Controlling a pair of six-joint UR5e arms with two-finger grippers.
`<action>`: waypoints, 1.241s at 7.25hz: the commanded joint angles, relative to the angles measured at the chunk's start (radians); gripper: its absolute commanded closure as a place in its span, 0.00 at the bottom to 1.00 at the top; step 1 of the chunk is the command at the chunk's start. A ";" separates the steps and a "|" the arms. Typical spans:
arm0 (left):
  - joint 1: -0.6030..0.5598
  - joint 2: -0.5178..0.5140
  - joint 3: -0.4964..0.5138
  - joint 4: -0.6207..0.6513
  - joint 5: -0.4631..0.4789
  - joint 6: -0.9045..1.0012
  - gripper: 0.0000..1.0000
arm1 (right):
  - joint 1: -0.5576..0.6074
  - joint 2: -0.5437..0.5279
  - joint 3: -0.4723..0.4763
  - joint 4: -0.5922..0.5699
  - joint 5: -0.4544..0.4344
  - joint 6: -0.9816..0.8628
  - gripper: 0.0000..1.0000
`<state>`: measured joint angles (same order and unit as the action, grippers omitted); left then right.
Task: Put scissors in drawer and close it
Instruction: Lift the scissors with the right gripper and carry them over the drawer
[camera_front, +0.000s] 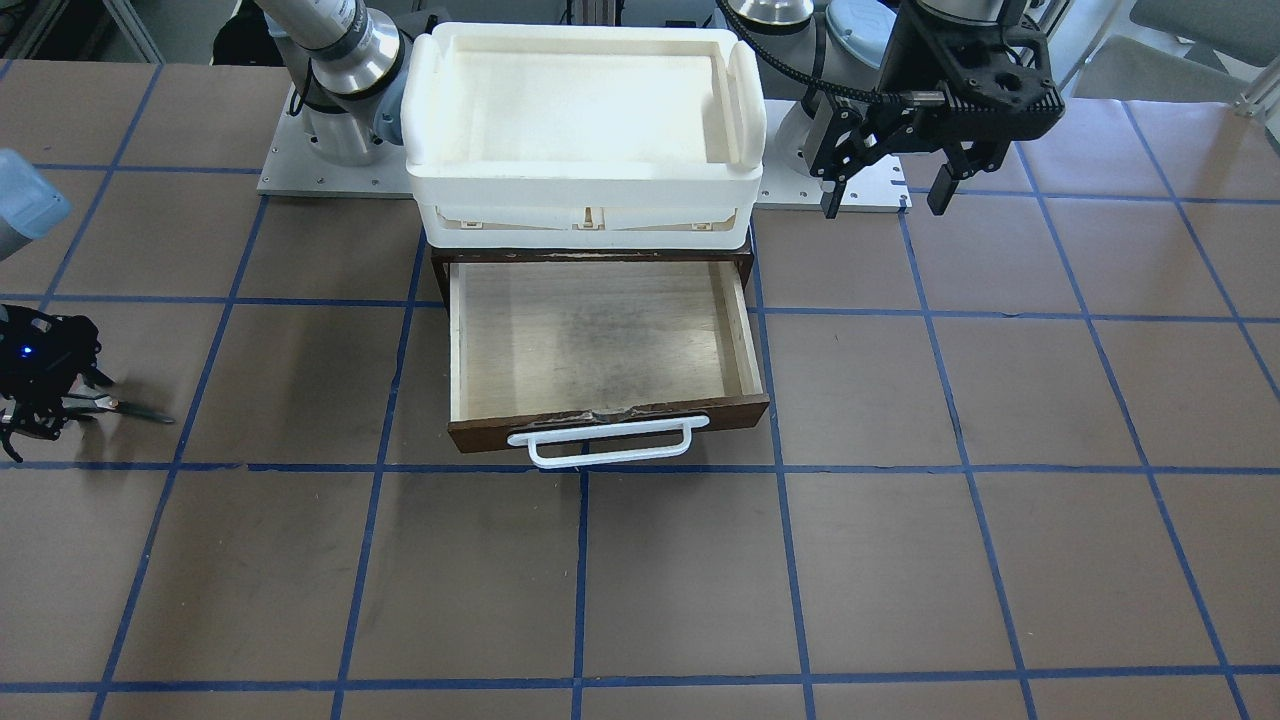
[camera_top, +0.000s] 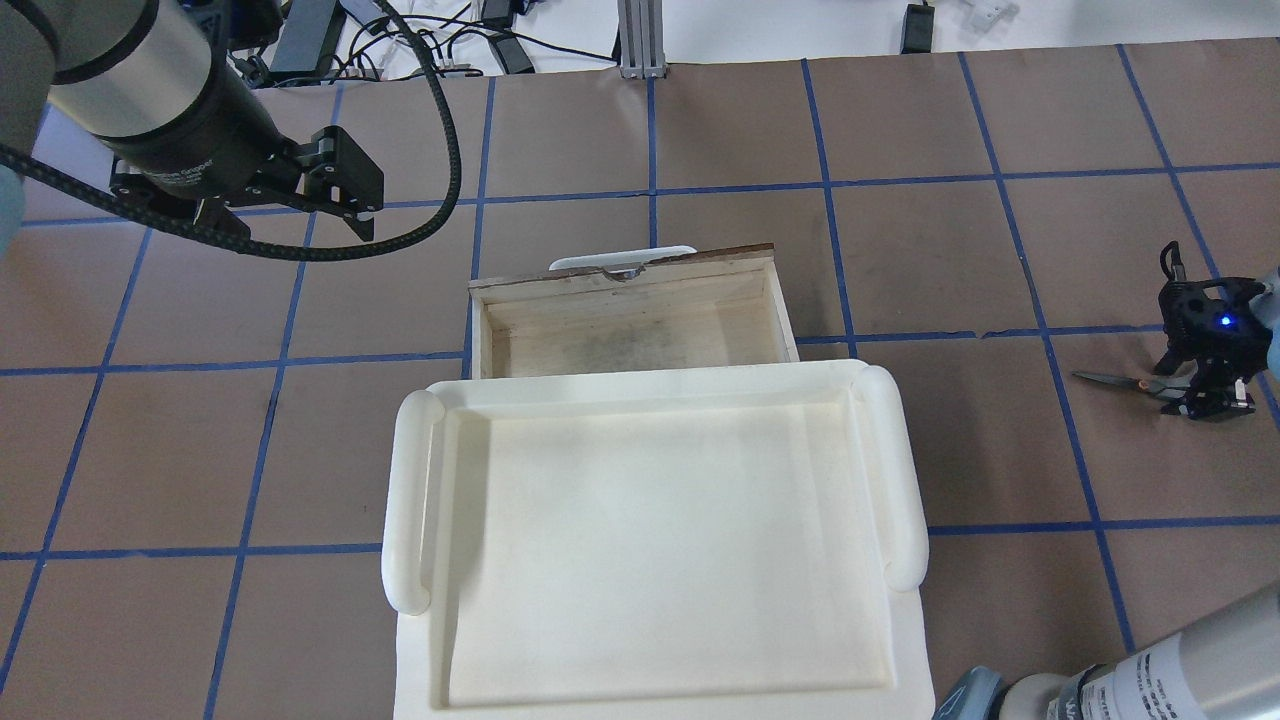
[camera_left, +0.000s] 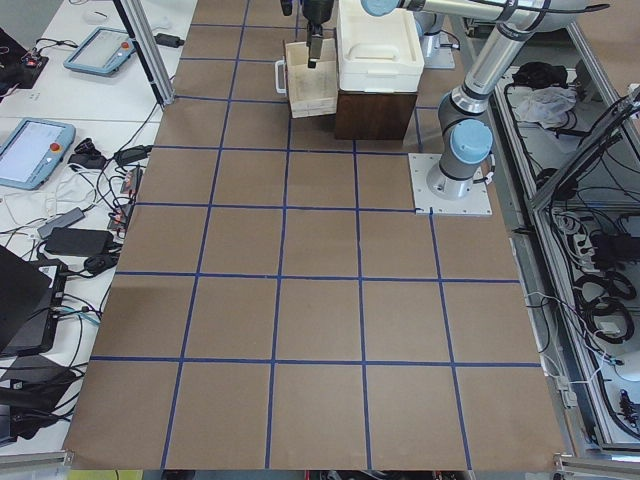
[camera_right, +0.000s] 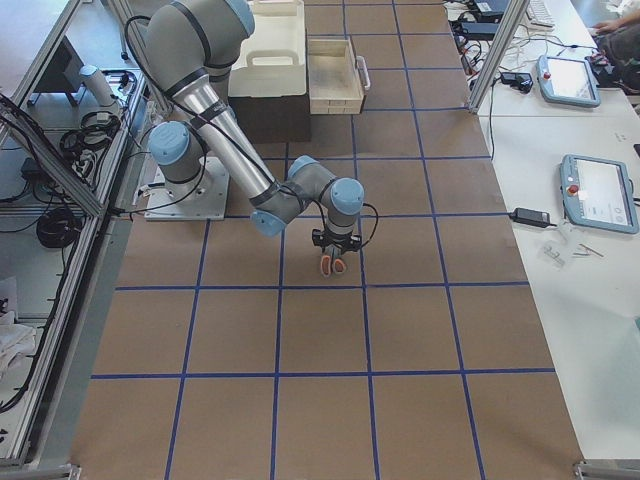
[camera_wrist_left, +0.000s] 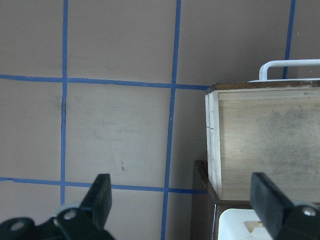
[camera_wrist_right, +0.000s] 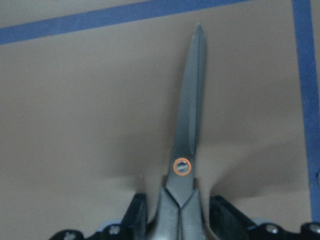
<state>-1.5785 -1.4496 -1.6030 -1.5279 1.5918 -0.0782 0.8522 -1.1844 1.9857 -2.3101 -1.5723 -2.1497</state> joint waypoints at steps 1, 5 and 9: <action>0.000 0.000 0.000 0.000 0.000 0.000 0.00 | 0.001 -0.003 0.001 -0.035 -0.002 -0.002 0.88; 0.000 0.000 0.000 0.000 0.000 0.000 0.00 | 0.008 -0.119 -0.011 0.039 0.040 0.037 0.93; 0.000 0.000 0.002 0.000 0.000 0.000 0.00 | 0.167 -0.239 -0.264 0.351 0.118 0.217 0.94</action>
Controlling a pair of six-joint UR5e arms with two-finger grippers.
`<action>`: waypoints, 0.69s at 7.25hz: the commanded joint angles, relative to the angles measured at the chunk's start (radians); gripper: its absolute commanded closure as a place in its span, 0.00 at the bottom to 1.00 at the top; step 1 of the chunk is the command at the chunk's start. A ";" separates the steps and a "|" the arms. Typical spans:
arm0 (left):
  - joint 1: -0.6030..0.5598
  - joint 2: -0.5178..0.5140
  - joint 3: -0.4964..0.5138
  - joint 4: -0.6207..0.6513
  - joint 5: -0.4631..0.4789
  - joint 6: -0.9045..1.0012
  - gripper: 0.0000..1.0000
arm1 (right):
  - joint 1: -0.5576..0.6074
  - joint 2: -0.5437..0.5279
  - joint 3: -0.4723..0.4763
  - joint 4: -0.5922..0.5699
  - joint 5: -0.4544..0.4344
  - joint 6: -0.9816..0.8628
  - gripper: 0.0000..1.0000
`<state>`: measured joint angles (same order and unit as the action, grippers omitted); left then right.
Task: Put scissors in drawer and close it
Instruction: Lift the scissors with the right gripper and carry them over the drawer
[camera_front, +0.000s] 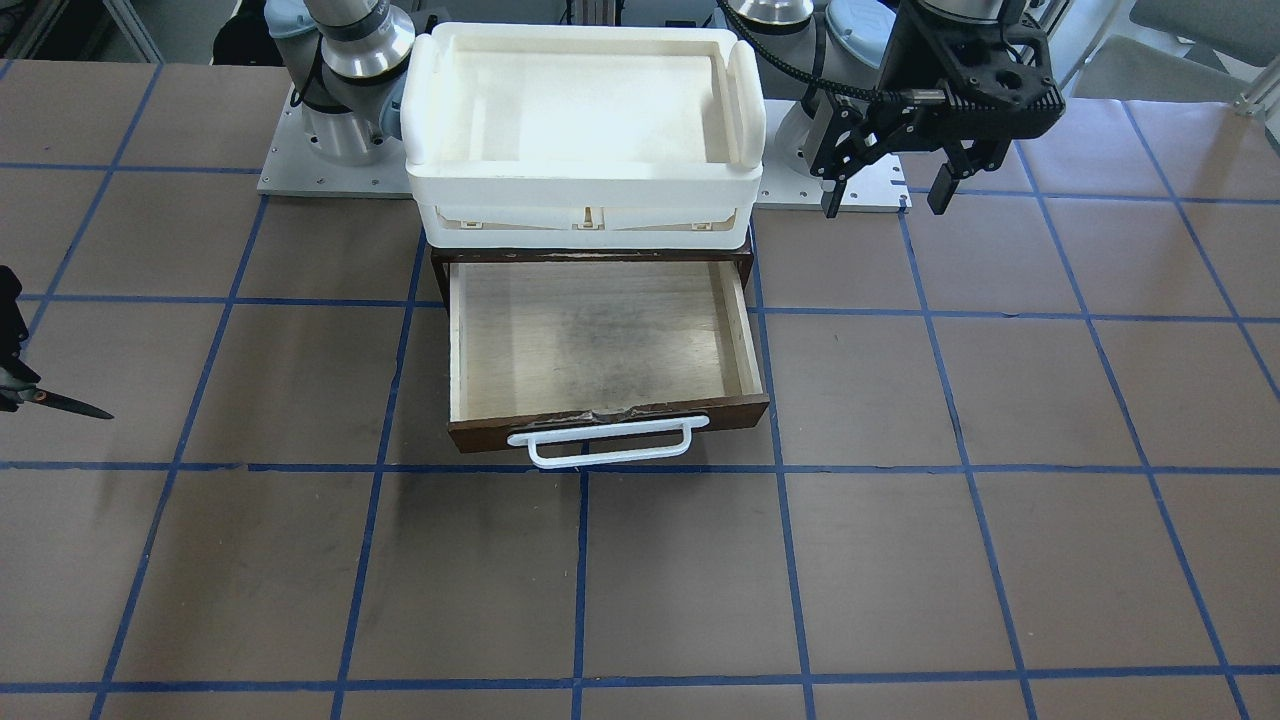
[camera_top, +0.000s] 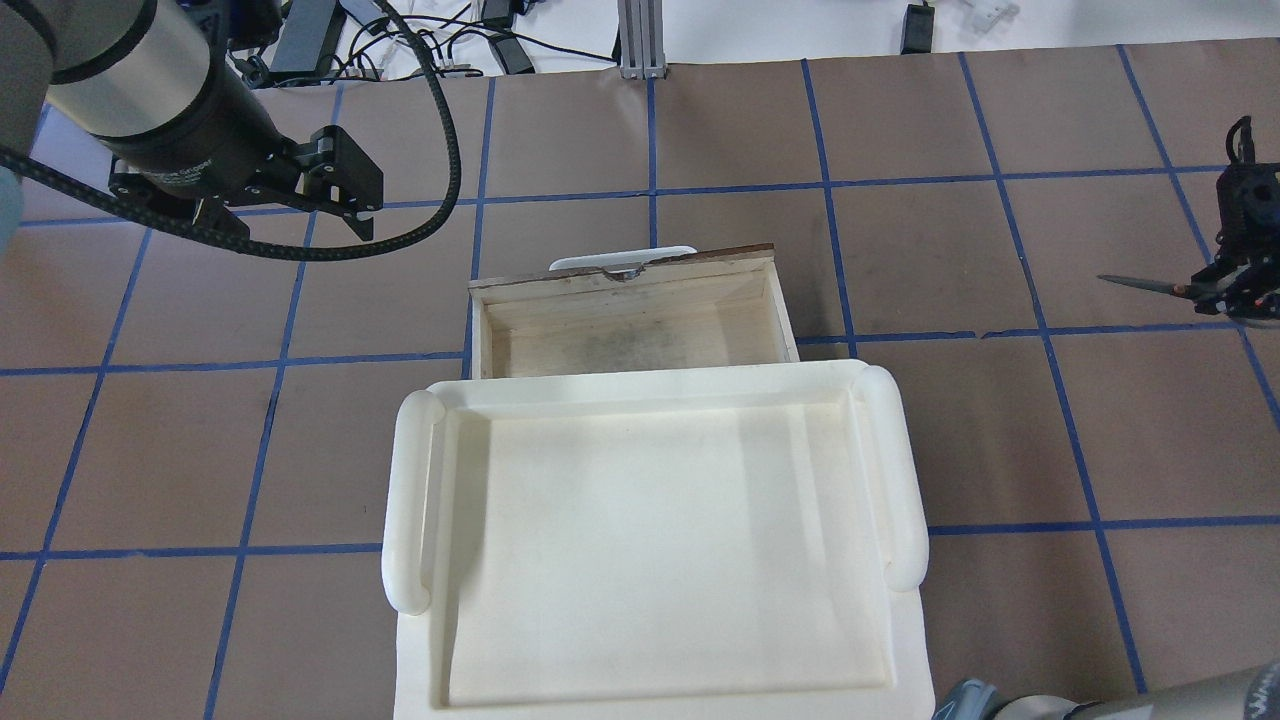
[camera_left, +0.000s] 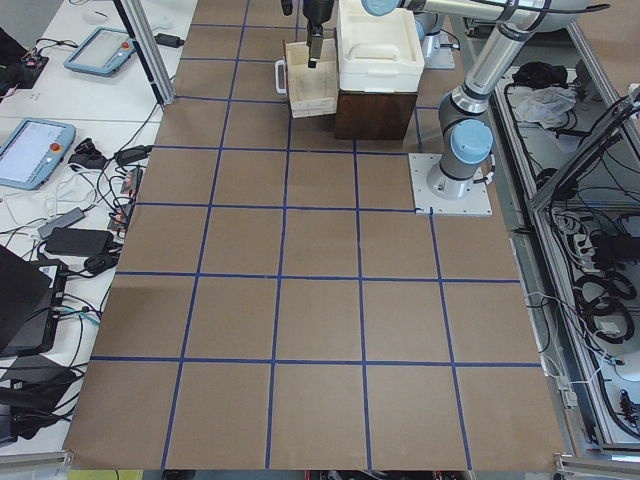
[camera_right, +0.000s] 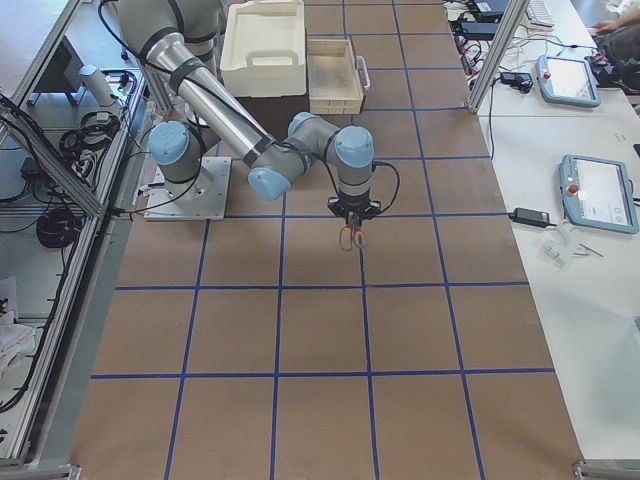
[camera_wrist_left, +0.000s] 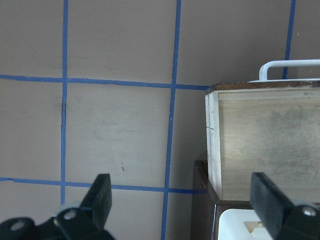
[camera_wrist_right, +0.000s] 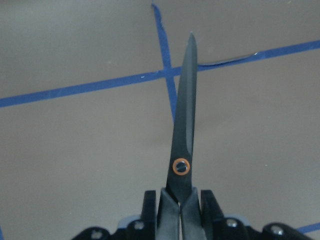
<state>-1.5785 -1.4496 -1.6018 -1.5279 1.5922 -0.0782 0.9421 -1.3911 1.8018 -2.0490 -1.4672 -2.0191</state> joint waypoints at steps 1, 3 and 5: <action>0.000 0.001 0.000 0.000 0.000 0.000 0.00 | 0.168 -0.075 -0.087 0.114 0.001 0.161 0.95; -0.001 0.000 -0.001 0.000 0.000 0.000 0.00 | 0.333 -0.137 -0.085 0.190 0.007 0.267 0.96; -0.005 0.011 0.000 0.002 -0.012 0.000 0.00 | 0.531 -0.149 -0.088 0.213 -0.014 0.339 0.96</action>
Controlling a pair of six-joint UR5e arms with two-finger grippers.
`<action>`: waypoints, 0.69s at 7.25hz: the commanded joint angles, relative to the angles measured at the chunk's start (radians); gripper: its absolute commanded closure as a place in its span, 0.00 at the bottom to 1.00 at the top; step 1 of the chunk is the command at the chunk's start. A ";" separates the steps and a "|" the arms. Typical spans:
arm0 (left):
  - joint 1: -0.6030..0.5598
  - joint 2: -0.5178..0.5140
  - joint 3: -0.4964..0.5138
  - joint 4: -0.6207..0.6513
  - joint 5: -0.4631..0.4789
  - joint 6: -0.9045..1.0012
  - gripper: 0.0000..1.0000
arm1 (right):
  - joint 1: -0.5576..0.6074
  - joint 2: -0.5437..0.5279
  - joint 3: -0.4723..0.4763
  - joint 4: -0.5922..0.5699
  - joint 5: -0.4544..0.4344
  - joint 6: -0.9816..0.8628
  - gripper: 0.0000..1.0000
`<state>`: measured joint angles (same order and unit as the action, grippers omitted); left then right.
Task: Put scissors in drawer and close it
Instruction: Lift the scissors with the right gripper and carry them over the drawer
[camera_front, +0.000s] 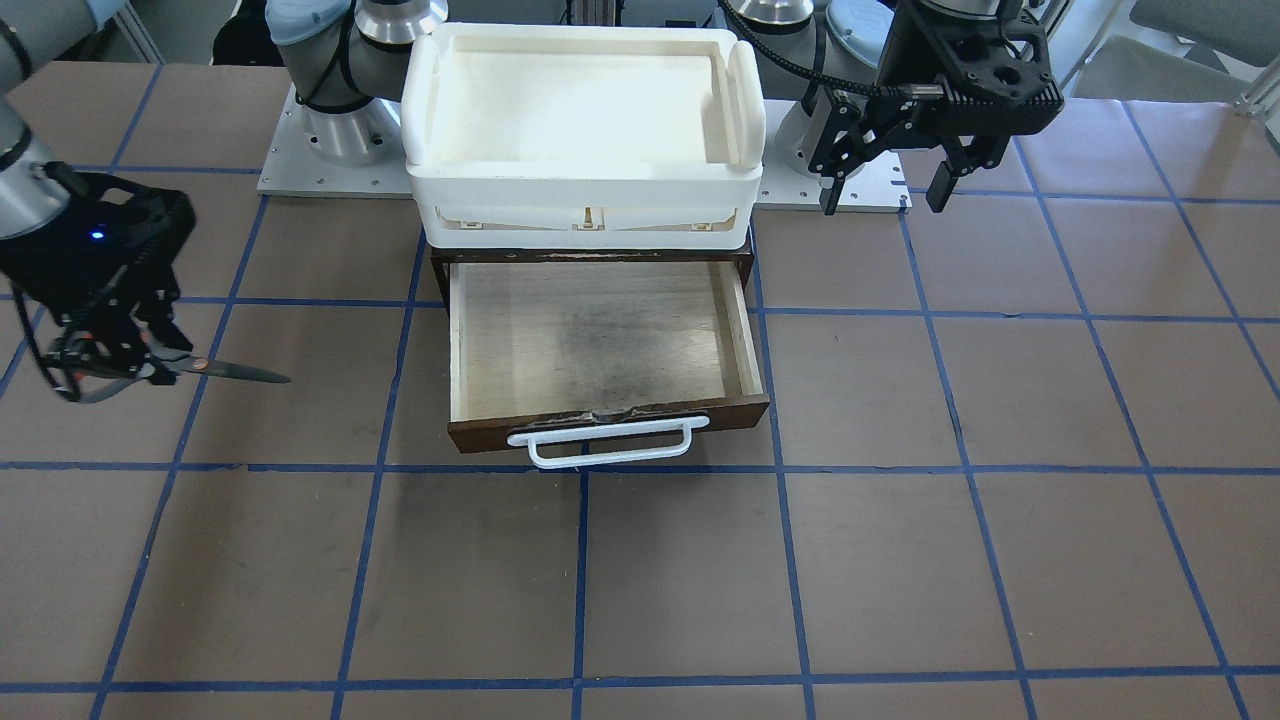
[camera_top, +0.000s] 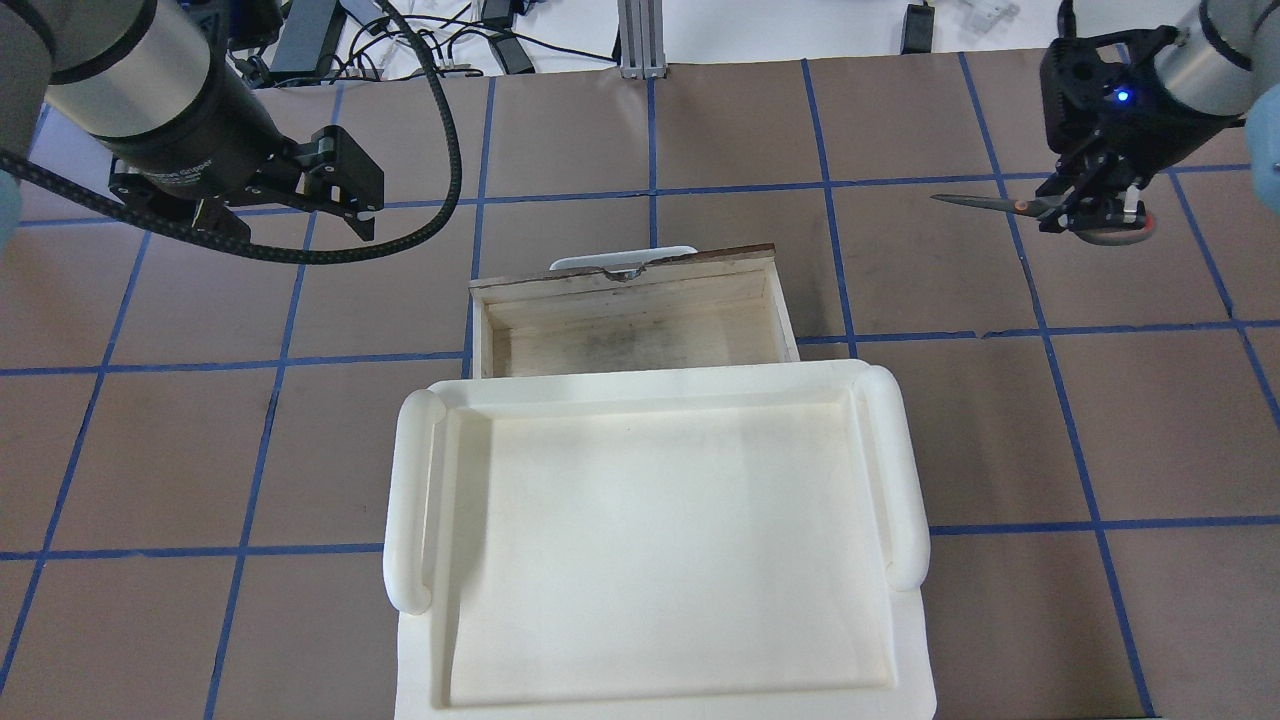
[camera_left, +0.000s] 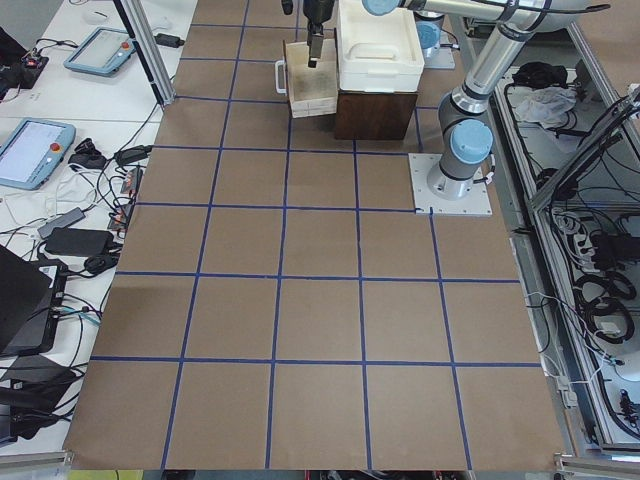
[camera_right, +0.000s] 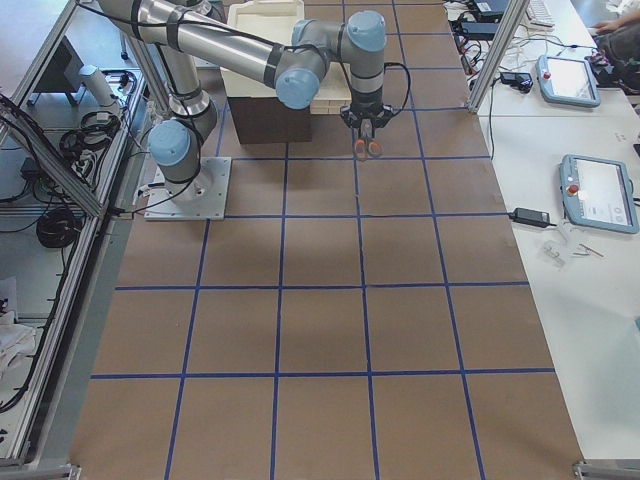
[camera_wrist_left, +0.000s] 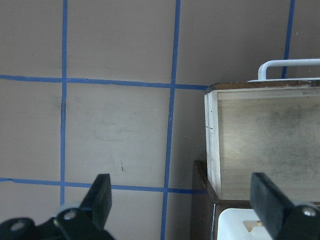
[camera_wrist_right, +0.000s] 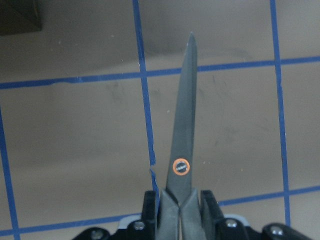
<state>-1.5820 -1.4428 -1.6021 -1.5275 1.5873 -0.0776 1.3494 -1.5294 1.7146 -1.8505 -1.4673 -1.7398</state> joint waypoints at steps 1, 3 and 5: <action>-0.001 0.001 0.005 0.004 -0.012 0.005 0.00 | 0.217 0.000 -0.001 0.011 -0.022 0.122 0.96; 0.002 0.004 0.017 0.003 0.003 0.025 0.00 | 0.365 0.014 -0.001 -0.016 -0.063 0.260 0.95; -0.001 0.015 0.030 0.000 -0.007 0.024 0.00 | 0.495 0.101 -0.009 -0.149 -0.076 0.341 0.95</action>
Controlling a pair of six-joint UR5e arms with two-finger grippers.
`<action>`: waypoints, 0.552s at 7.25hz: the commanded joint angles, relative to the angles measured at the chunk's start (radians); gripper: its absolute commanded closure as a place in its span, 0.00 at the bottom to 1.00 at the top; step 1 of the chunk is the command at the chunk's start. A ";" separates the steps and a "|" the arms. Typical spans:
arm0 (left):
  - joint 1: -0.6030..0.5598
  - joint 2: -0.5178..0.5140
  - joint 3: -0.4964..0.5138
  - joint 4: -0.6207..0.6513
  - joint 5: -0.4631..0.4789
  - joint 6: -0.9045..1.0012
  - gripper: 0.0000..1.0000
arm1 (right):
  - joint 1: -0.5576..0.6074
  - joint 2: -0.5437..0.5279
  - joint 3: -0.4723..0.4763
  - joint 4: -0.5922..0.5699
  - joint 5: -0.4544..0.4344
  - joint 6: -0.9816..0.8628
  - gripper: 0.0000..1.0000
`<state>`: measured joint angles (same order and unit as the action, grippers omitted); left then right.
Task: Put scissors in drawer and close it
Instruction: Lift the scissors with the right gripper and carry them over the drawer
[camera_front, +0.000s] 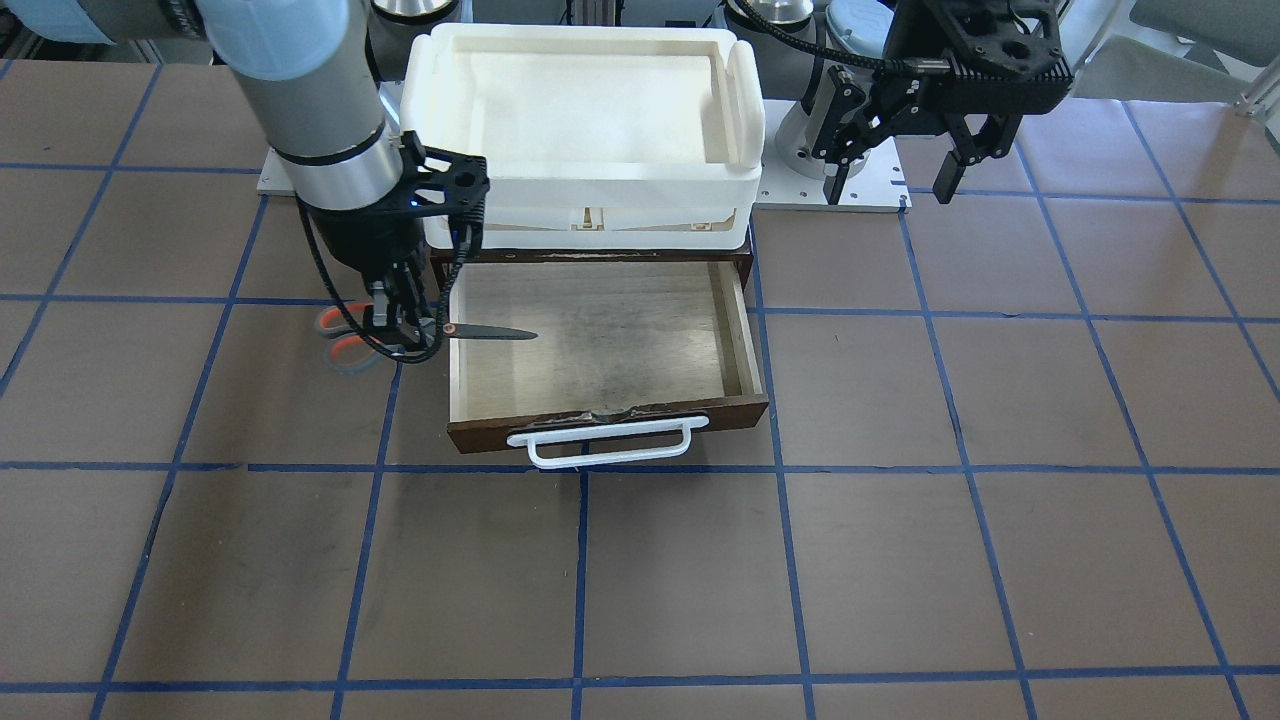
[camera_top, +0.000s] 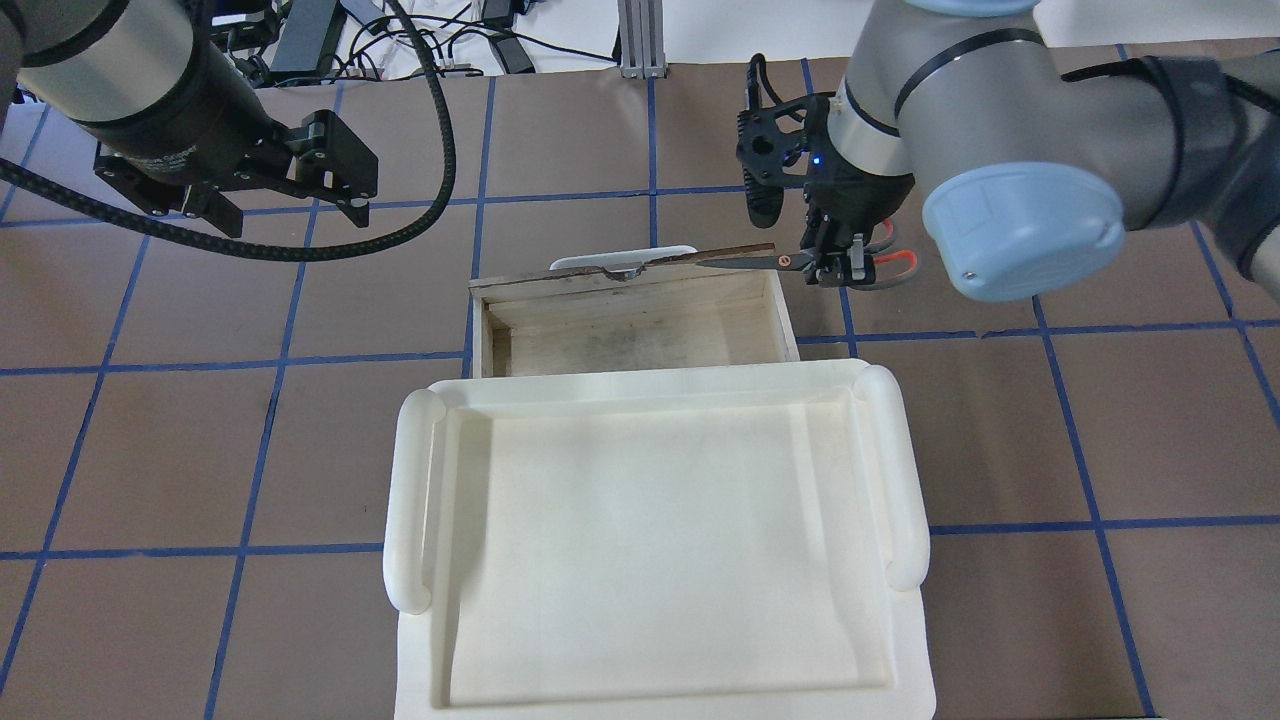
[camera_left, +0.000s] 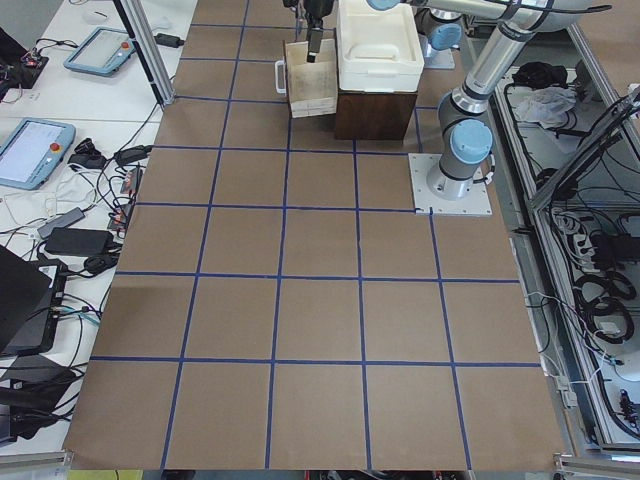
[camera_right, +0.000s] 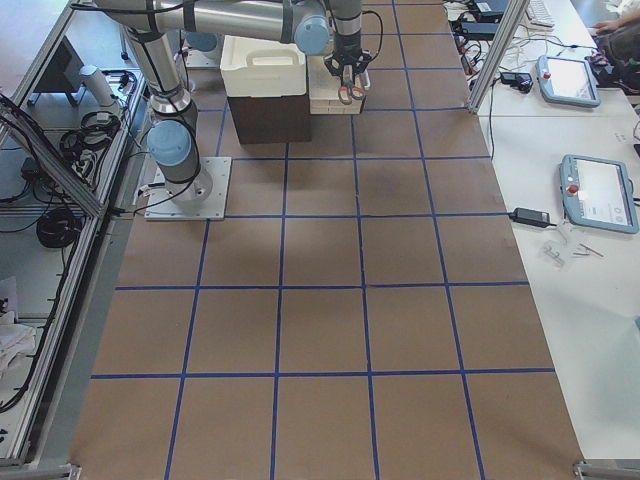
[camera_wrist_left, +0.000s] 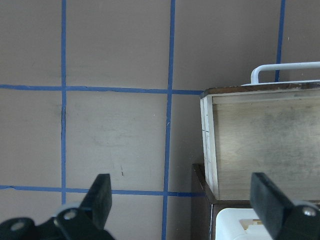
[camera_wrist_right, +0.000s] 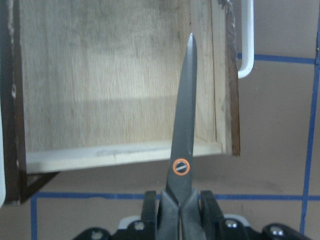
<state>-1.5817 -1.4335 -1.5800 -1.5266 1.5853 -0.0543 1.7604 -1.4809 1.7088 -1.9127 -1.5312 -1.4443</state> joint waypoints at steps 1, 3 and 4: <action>0.000 0.005 0.006 -0.001 -0.005 0.001 0.00 | 0.140 0.083 -0.003 -0.116 -0.013 0.054 0.95; -0.004 0.007 0.005 -0.003 0.002 0.004 0.00 | 0.204 0.135 -0.012 -0.150 -0.018 0.140 0.95; -0.009 0.008 0.005 -0.003 0.004 0.011 0.00 | 0.243 0.158 -0.014 -0.150 -0.021 0.215 0.95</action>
<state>-1.5861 -1.4268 -1.5752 -1.5285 1.5852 -0.0494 1.9570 -1.3521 1.6984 -2.0562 -1.5490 -1.3130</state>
